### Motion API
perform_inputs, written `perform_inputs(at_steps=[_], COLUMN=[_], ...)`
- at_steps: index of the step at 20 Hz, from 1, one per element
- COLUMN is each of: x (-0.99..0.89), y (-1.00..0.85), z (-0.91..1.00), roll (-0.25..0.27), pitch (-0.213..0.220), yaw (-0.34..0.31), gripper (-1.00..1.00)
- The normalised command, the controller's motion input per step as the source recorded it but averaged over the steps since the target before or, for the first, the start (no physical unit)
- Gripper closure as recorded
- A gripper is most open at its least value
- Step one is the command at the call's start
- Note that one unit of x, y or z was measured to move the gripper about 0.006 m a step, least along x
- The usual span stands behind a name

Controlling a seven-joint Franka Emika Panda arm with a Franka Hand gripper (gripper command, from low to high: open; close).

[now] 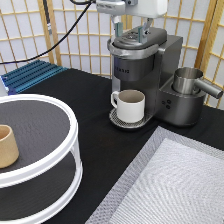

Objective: Make coffee

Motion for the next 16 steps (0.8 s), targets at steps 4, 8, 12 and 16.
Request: perform_inputs(at_steps=[4,8,12,16], x=[-0.26,-0.19,-0.01,0.0], y=[0.24,0.0,0.0,0.0], z=[0.52,0.19,0.08,0.06], roll=[-0.145,-0.085,-0.047,-0.031], pitch=[0.0,-0.032,-0.002,0.0], yaw=[0.137,0.366,0.375,0.375], gripper=[-1.0,-1.0,-1.0,-1.0])
